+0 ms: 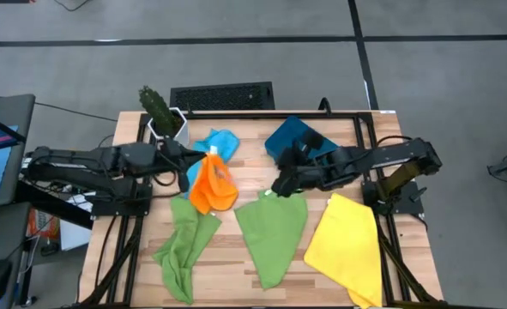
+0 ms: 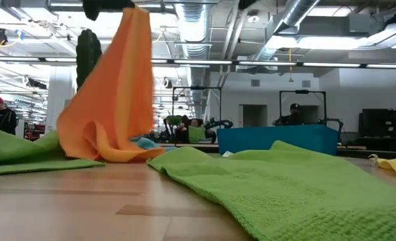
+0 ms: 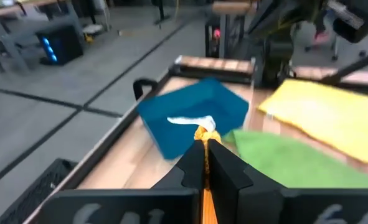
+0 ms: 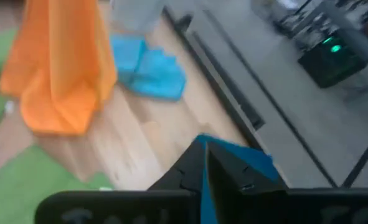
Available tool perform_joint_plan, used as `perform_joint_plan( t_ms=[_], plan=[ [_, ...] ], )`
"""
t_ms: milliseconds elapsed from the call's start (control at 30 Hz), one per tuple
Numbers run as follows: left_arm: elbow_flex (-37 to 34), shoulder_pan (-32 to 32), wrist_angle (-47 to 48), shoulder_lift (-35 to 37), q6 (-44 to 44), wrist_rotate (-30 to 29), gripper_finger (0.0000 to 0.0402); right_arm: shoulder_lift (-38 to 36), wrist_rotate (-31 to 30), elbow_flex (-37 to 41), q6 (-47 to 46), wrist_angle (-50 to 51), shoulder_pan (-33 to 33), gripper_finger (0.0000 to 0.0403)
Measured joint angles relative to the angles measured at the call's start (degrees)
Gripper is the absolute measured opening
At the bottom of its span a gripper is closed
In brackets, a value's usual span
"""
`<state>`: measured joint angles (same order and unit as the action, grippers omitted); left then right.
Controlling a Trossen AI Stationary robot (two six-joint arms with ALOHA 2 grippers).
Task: Fold microfiber towels
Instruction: Fold the orange microfiber towel
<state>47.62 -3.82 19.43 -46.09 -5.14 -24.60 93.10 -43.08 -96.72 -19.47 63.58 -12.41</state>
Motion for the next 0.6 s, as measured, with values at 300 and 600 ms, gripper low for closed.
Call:
perform_joint_plan(
  t_ms=[300,600],
  plan=[
    [0.02,0.01,3.49,-3.49,-1.98,0.2,0.0,0.9,23.79,19.41,10.94,-31.97,9.4,0.0101],
    [0.02,0.01,3.99,-2.88,-3.0,0.11,0.0,1.42,34.0,35.59,13.45,-63.94,16.05,0.0175]
  ],
)
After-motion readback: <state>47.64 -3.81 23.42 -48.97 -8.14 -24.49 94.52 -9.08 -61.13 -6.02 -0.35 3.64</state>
